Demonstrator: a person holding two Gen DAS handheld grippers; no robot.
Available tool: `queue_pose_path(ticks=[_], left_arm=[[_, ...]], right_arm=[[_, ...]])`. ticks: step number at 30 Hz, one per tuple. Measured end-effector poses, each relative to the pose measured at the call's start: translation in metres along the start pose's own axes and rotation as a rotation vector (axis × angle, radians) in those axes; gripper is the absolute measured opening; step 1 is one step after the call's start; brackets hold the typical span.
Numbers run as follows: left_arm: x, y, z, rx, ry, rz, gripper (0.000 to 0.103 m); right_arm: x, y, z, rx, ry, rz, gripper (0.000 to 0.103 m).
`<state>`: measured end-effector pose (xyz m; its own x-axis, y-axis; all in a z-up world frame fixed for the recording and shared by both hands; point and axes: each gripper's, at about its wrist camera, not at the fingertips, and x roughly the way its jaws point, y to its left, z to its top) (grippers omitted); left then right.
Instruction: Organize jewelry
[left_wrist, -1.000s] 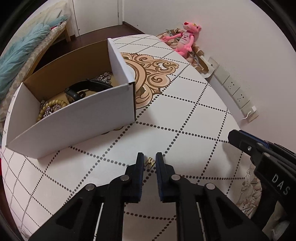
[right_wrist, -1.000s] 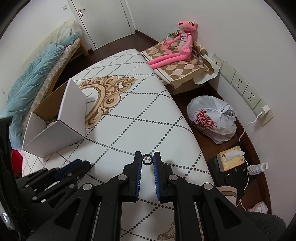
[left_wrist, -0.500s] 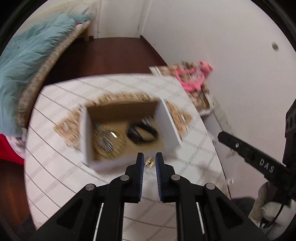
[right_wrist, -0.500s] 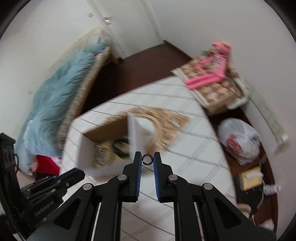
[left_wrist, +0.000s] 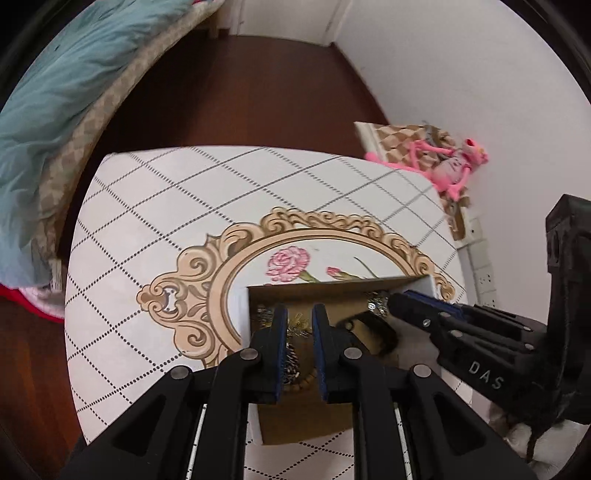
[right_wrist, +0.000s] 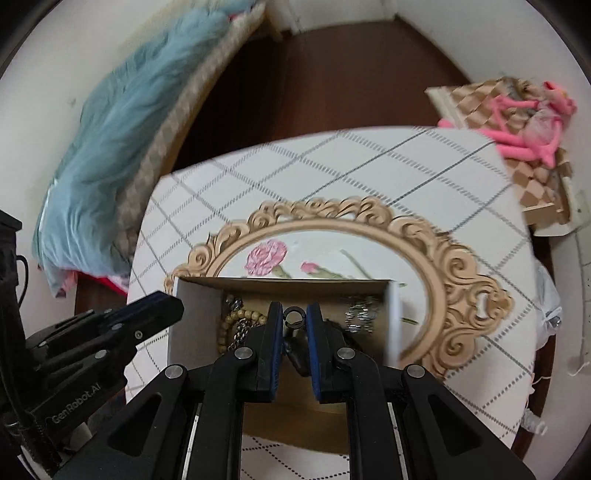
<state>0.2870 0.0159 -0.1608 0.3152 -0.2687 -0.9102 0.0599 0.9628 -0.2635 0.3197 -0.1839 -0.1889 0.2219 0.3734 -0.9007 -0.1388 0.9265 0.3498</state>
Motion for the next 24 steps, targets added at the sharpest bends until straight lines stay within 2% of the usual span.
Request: queue_pose_path(ticks=[1, 2, 3, 4, 5, 6, 9, 13, 14, 15, 19, 21, 24], left_arm=[[0.001, 0.002, 0.001, -0.011, 0.006, 0.011, 0.018], [0.001, 0.004, 0.003, -0.019, 0.009, 0.025, 0.029], [-0.001, 0.006, 0.003, -0.022, -0.002, 0.033, 0.047], [-0.003, 0.007, 0.004, -0.025, -0.011, 0.043, 0.058], [-0.006, 0.009, 0.004, -0.031, -0.024, 0.056, 0.071], [-0.009, 0.011, 0.004, -0.036, -0.037, 0.062, 0.072], [-0.015, 0.014, 0.005, -0.043, -0.045, 0.093, 0.072], [-0.025, 0.017, -0.003, -0.029, -0.07, 0.158, 0.076], [-0.027, 0.017, -0.005, -0.025, -0.076, 0.17, 0.086], [-0.03, 0.017, -0.009, -0.021, -0.084, 0.182, 0.091], [-0.04, 0.019, -0.025, -0.014, -0.106, 0.237, 0.092], [-0.044, 0.018, -0.035, -0.008, -0.119, 0.265, 0.099], [-0.049, 0.014, -0.05, 0.005, -0.134, 0.303, 0.103]], right_arm=[[0.003, 0.0, 0.003, 0.003, 0.013, 0.004, 0.014], [0.005, 0.0, 0.005, 0.003, 0.029, 0.003, 0.015], [0.006, 0.001, 0.008, 0.006, 0.035, 0.005, 0.022], [0.005, 0.0, 0.008, 0.009, 0.034, 0.006, 0.028], [0.002, 0.0, 0.009, 0.012, 0.033, 0.009, 0.042], [0.001, -0.001, 0.01, 0.017, 0.03, 0.009, 0.045], [-0.009, -0.003, 0.011, 0.022, 0.009, -0.009, 0.045], [-0.025, -0.001, 0.003, 0.005, -0.026, -0.079, 0.047], [-0.03, 0.0, -0.002, -0.005, -0.039, -0.114, 0.054], [-0.034, 0.001, -0.006, -0.013, -0.048, -0.138, 0.063], [-0.043, 0.004, -0.027, -0.034, -0.07, -0.249, 0.08], [-0.044, 0.006, -0.039, -0.047, -0.076, -0.294, 0.098], [-0.047, 0.008, -0.06, -0.056, -0.076, -0.34, 0.101]])
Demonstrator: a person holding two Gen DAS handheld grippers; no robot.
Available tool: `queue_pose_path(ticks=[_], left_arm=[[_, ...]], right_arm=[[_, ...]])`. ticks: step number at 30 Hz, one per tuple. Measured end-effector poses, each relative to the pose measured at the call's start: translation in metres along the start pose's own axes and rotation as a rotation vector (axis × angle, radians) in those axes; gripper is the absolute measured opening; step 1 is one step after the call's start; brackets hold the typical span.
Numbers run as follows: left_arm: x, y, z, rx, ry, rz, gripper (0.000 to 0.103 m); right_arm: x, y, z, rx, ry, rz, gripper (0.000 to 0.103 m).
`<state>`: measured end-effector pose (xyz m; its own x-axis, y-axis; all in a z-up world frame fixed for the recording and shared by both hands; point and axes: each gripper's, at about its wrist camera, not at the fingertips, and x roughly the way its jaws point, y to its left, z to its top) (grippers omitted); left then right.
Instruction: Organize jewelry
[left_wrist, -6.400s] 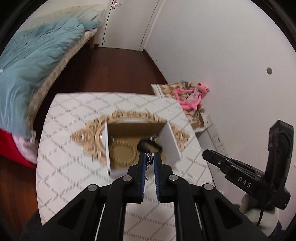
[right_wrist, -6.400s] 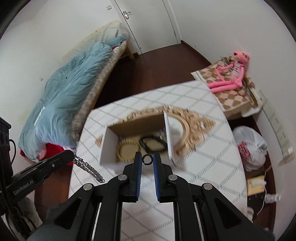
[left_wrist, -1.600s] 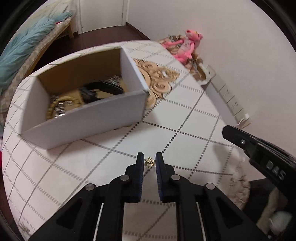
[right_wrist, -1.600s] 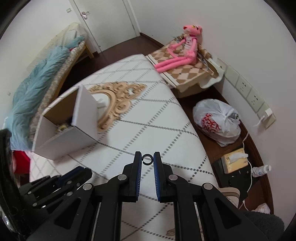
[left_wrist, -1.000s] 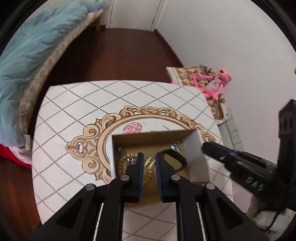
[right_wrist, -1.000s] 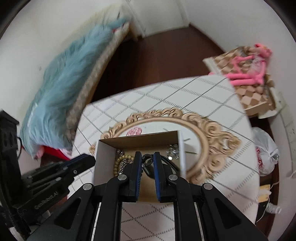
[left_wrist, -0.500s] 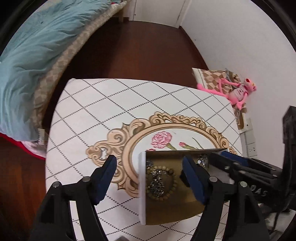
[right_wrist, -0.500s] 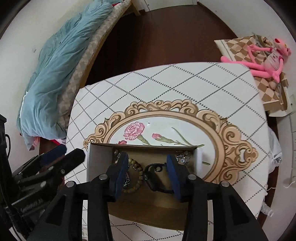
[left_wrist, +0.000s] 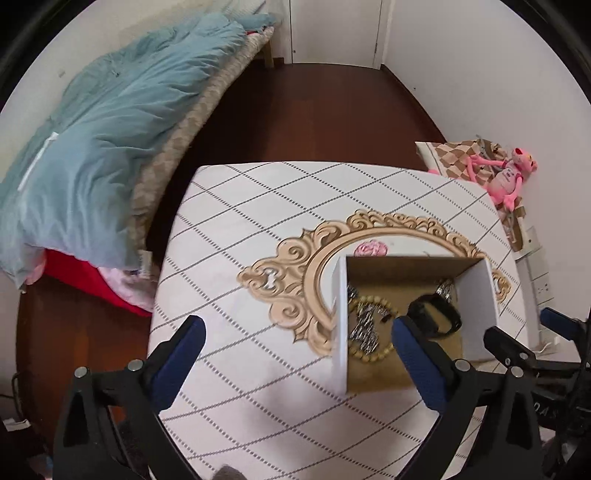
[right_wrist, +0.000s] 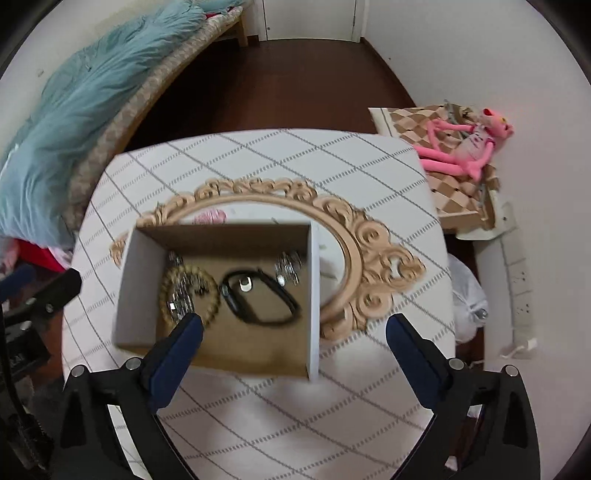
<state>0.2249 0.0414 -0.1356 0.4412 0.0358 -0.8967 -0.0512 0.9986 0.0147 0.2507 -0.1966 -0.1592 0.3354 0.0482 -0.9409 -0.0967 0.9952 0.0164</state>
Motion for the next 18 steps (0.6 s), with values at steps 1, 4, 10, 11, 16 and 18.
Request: queue_pose_path(ticks=[1, 4, 10, 11, 16, 18], left_arm=[[-0.003, -0.001, -0.004, 0.002, -0.001, 0.006, 0.103], [-0.012, -0.003, -0.015, 0.003, -0.003, 0.005, 0.103], [-0.05, -0.008, -0.033, -0.004, -0.042, -0.02, 0.103], [-0.06, -0.008, -0.037, -0.008, -0.055, -0.025, 0.103], [-0.111, -0.011, -0.052, -0.006, -0.133, -0.045, 0.103], [-0.13, -0.01, -0.057, -0.009, -0.159, -0.05, 0.103]], right_arm=[[-0.002, 0.0, -0.006, 0.0, 0.0, -0.012, 0.101], [-0.016, -0.002, -0.021, 0.005, -0.013, -0.024, 0.101], [-0.062, -0.005, -0.045, 0.019, -0.084, -0.04, 0.101], [-0.07, -0.005, -0.048, 0.02, -0.097, -0.042, 0.101], [-0.126, -0.005, -0.069, 0.019, -0.189, -0.043, 0.101], [-0.148, -0.006, -0.075, 0.026, -0.222, -0.034, 0.101]])
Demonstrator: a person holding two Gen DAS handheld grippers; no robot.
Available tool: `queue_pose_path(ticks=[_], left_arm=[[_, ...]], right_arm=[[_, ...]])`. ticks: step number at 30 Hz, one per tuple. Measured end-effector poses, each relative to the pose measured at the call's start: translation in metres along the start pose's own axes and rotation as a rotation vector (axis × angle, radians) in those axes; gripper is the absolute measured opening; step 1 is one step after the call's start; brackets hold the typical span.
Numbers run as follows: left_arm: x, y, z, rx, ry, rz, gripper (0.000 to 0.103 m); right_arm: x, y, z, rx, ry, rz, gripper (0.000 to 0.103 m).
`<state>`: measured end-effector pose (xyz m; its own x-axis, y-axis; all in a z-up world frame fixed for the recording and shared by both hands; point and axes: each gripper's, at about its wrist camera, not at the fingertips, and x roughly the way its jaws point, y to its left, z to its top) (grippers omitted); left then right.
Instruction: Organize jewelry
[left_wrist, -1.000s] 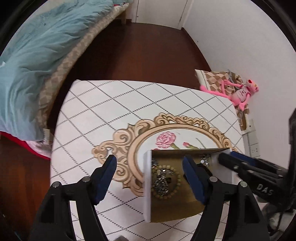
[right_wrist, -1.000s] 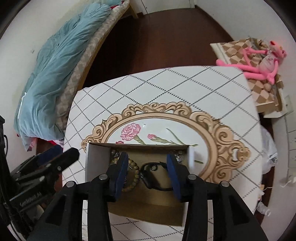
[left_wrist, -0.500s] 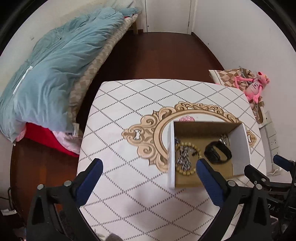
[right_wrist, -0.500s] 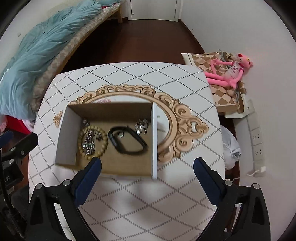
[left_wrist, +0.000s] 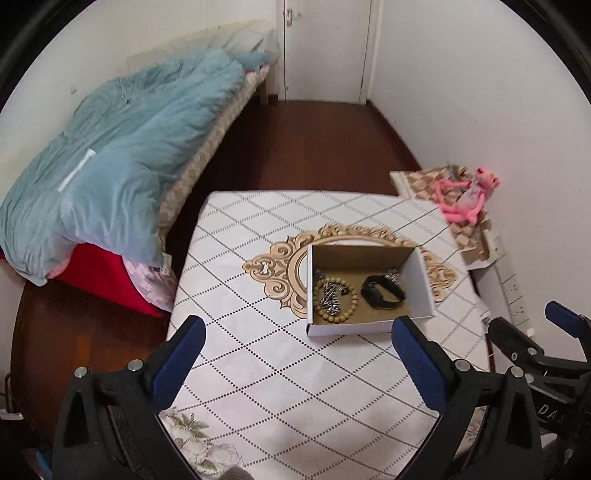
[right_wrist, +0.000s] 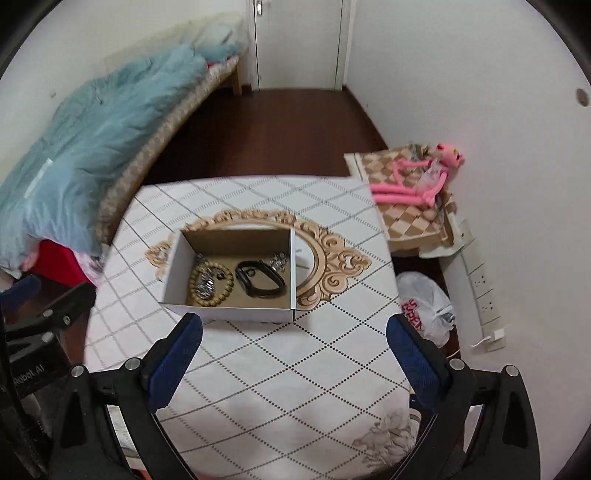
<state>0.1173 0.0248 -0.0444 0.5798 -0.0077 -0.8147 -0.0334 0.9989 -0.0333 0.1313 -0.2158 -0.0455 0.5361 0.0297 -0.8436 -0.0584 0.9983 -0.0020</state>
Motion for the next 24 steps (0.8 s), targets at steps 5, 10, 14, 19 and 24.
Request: queue_pose_path(ticks=[5, 10, 14, 19, 24], left_arm=[[-0.048, 0.006, -0.005, -0.019, -0.066, 0.004, 0.103], [-0.09, 0.011, -0.01, -0.016, -0.127, 0.025, 0.103], [-0.115, 0.011, -0.015, -0.016, -0.159, 0.022, 0.103], [-0.135, 0.009, -0.021, -0.02, -0.166, -0.005, 0.103], [-0.143, 0.003, -0.024, -0.006, -0.174, -0.006, 0.103]], right_arm=[[-0.06, -0.002, -0.006, 0.005, -0.096, -0.005, 0.101], [-0.108, -0.001, -0.013, 0.003, -0.168, -0.004, 0.101], [-0.139, 0.0, -0.02, 0.0, -0.216, -0.002, 0.101], [-0.168, 0.004, -0.029, -0.009, -0.262, -0.008, 0.103], [-0.179, 0.002, -0.034, -0.008, -0.263, -0.002, 0.103]])
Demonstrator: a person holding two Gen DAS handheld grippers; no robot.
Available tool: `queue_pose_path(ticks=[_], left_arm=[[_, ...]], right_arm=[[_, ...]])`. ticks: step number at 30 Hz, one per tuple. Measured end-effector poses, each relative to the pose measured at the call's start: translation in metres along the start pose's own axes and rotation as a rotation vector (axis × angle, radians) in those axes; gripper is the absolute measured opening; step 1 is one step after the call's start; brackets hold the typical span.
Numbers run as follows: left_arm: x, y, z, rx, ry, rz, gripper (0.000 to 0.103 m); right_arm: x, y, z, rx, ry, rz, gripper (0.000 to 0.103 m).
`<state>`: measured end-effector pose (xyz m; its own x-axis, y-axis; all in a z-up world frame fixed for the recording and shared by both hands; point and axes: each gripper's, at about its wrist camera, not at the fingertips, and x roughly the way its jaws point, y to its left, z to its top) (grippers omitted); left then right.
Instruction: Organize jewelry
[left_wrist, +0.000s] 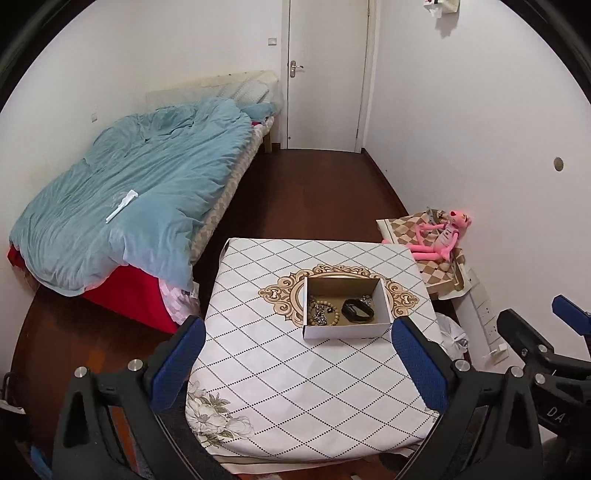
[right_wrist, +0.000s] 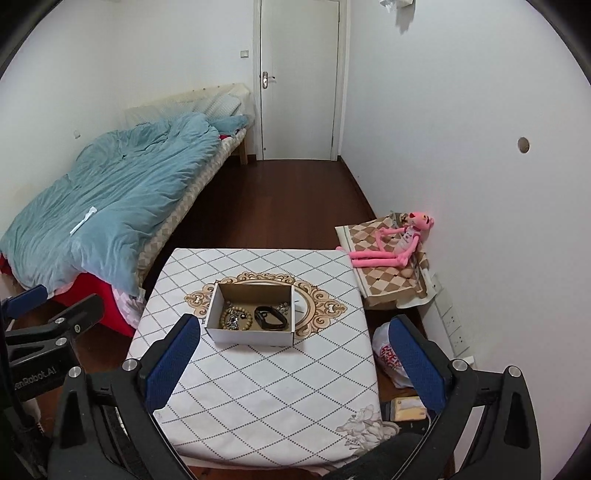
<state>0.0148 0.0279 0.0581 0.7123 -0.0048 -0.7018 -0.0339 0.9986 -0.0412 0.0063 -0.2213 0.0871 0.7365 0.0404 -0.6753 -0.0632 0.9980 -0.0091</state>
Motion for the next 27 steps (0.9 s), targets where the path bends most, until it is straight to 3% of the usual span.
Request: queue_pose_path(ticks=[13, 27], left_arm=[[0.037, -0.015, 0.015, 0.021, 0.044, 0.036, 0.103], [0.091, -0.016, 0.036, 0.019, 0.158, 0.047, 0.103]], right_arm=[[0.056, -0.014, 0.012, 0.03, 0.101, -0.009, 0.103], [0.12, -0.015, 0.036, 0.005, 0.202, -0.023, 0.103]])
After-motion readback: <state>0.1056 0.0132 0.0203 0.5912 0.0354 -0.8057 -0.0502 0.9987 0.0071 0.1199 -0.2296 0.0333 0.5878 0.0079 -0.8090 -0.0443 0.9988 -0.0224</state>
